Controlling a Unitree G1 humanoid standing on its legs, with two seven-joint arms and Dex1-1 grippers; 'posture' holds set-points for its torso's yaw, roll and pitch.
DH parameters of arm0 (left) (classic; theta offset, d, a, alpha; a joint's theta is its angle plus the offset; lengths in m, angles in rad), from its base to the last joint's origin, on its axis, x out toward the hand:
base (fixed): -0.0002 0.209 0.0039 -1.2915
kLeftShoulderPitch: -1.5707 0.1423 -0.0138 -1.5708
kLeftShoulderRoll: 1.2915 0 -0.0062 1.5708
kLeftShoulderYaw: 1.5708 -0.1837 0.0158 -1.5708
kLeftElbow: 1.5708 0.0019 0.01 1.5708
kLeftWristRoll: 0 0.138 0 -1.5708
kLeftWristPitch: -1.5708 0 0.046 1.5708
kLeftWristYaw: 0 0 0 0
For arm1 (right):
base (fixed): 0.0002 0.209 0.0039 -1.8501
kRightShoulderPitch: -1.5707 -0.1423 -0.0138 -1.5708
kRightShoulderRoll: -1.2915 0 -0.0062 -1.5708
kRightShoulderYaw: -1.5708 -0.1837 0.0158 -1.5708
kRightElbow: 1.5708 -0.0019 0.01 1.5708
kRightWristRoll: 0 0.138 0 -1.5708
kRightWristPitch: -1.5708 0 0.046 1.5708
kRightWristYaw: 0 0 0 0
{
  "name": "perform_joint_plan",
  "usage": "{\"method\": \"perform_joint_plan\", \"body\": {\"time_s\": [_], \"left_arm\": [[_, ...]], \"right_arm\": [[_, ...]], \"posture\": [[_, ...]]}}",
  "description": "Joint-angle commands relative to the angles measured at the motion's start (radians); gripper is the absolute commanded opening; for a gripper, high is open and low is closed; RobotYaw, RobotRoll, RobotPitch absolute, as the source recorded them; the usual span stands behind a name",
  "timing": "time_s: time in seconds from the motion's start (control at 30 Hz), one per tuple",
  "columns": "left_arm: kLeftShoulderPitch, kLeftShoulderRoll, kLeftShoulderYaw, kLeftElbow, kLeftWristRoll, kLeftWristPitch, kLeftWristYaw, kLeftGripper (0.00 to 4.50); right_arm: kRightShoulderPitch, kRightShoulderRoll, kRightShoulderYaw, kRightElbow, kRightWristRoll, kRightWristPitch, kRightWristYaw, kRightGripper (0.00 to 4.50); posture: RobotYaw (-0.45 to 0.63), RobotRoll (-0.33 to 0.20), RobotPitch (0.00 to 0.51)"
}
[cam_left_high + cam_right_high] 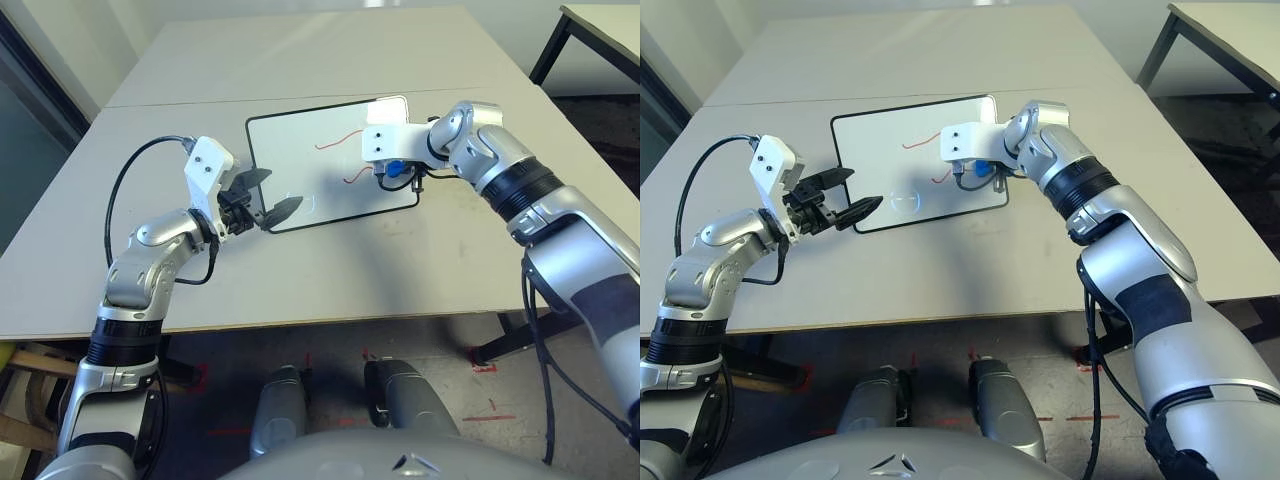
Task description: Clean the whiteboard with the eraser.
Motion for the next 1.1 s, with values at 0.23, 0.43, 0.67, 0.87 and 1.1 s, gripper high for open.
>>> {"method": "perform_joint_plan", "body": {"time_s": [0.23,0.43,0.67,0.87,1.1], "left_arm": [[0.014,0.011,0.010,-0.009,0.005,0.010,0.009,4.50],[0.014,0.014,0.011,-0.008,0.005,0.010,0.010,4.50],[0.020,0.013,0.012,-0.007,0.005,0.008,0.011,4.50],[0.022,0.010,0.009,-0.005,0.006,0.005,0.011,4.50],[0.014,0.006,0.003,0.011,0.011,-0.004,0.007,4.50]], "right_arm": [[-0.043,0.091,-0.023,0.058,-0.011,-0.015,-0.039,0.21],[-0.062,0.141,-0.025,0.071,-0.015,-0.021,-0.043,0.21],[-0.048,0.180,-0.007,0.040,-0.035,-0.031,-0.020,0.21],[-0.025,0.185,0.004,0.008,-0.056,-0.031,-0.005,0.21],[0.012,0.189,0.018,-0.043,-0.076,-0.015,0.008,0.21]], "posture": [[-0.02,0.000,0.060],[-0.02,0.000,0.060],[-0.02,0.000,0.062],[-0.02,0.000,0.062],[-0.03,0.000,0.061]]}}
